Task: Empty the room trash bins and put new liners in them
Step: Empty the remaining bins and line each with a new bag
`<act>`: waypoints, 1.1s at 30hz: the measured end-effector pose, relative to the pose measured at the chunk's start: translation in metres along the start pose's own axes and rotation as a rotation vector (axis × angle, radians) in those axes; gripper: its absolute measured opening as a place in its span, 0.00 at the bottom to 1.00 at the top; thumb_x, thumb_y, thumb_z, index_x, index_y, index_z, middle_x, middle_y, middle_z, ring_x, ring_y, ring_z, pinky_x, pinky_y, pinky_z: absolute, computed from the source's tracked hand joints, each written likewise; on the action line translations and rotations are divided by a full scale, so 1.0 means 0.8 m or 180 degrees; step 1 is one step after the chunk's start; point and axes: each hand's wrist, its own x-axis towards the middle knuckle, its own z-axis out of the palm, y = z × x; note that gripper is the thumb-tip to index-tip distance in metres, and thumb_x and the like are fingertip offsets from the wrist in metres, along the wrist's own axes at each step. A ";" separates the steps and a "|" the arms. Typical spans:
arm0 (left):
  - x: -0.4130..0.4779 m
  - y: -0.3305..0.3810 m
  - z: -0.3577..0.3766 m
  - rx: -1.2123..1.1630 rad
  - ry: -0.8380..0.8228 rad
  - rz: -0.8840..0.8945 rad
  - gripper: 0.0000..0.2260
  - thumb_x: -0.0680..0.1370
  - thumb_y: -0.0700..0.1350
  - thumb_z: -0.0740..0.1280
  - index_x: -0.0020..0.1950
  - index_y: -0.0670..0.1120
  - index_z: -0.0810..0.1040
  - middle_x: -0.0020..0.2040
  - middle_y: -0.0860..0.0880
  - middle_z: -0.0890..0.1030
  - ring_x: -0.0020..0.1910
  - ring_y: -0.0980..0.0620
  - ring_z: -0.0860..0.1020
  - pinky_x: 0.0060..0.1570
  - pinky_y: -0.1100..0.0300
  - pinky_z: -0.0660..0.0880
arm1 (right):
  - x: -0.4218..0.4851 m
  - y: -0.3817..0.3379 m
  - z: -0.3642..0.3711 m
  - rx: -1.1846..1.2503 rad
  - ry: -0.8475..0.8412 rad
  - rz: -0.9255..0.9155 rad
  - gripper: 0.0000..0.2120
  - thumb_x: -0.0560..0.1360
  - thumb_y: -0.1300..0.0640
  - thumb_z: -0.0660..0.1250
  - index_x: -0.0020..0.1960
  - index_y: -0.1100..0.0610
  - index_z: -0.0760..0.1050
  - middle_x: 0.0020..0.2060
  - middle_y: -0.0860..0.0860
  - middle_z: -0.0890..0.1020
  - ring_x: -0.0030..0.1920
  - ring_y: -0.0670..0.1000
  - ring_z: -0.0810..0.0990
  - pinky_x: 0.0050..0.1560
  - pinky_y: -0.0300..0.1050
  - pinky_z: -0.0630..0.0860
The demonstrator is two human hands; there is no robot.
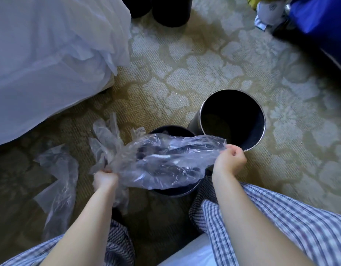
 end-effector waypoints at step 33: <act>-0.017 0.041 0.028 0.0864 -0.0507 0.2879 0.11 0.82 0.47 0.57 0.43 0.45 0.73 0.38 0.47 0.76 0.39 0.47 0.75 0.39 0.53 0.71 | -0.003 0.019 0.020 -0.2185 -0.3201 -0.0966 0.12 0.77 0.61 0.59 0.40 0.62 0.79 0.29 0.50 0.77 0.31 0.49 0.73 0.35 0.42 0.71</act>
